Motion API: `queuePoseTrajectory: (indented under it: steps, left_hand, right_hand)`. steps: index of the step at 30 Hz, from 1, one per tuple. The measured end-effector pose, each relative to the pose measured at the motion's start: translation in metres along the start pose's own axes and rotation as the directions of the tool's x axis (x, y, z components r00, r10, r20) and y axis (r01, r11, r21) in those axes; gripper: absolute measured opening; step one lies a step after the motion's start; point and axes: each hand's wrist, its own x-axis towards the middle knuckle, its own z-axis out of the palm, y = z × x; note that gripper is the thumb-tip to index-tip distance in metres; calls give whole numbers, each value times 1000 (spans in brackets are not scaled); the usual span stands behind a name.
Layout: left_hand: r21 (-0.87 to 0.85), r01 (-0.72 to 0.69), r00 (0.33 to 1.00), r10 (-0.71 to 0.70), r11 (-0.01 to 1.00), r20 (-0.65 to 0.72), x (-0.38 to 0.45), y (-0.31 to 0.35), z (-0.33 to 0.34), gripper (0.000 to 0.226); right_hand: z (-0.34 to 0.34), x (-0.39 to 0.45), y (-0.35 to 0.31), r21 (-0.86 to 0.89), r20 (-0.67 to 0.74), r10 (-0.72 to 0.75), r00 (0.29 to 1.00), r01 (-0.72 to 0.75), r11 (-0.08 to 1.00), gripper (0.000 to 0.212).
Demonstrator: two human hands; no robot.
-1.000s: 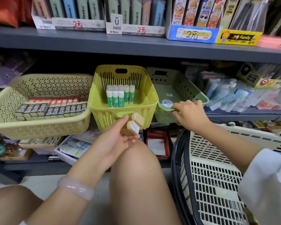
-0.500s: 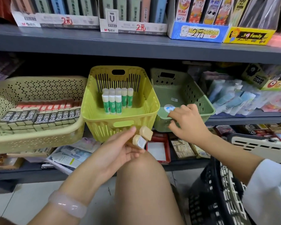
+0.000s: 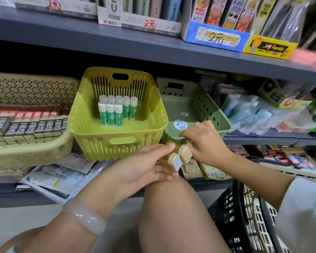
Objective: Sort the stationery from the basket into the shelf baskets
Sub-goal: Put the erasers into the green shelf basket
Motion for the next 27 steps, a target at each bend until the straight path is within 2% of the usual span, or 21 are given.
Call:
queuePoseTrajectory:
  steps: [3, 6, 10, 15, 17, 18, 20, 22, 23, 25, 27]
  left_hand:
    - [-105, -14, 1000, 13, 994, -8, 5, -5, 13, 36]
    - [-214, -52, 998, 46, 975, -34, 11, -8, 26, 39]
    - [-367, -120, 989, 79, 922, -125, 14, -11, 44, 36]
    - [-413, -181, 974, 104, 892, -202, 22, -2, 60, 36]
    - [-395, -200, 970, 125, 897, -207, 26, 2, 64, 36]
    - [-382, -206, 969, 134, 901, -208, 28, 3, 67, 36]
    - [-357, -213, 966, 141, 910, -218, 34, 4, 72, 35]
    - [-343, -205, 965, 130, 917, -228, 42, 4, 77, 36]
    - [-336, -200, 964, 123, 920, -236, 46, 3, 79, 35]
    - [-305, -196, 958, 116, 932, -263, 53, 1, 82, 32]
    - [-243, -201, 949, 126, 949, -290, 58, -1, 81, 30]
  right_hand:
    - [0, -4, 6, 25, 9, -50, 999, 50, 998, 8]
    - [-1, -8, 9, 56, -23, -84, 996, 86, 995, 21]
    - [1, -11, 14, 108, -94, -138, 986, 148, 983, 10]
    - [-2, -16, 24, 175, -67, -187, 980, 196, 965, 10]
    - [-6, -17, 30, 298, -112, -125, 986, 154, 942, 7]
    - [-11, -17, 35, 414, -137, -21, 990, 77, 907, 10]
    - [-23, -16, 46, 694, -121, 170, 978, -40, 719, 18]
    - [-34, -13, 55, 874, -29, 167, 986, -56, 483, 20]
    - [-38, -11, 59, 899, 7, 113, 994, -55, 434, 20]
    - [-40, -7, 61, 878, 57, 14, 998, -57, 476, 20]
    - [-39, -2, 64, 862, 84, 12, 996, -79, 501, 17]
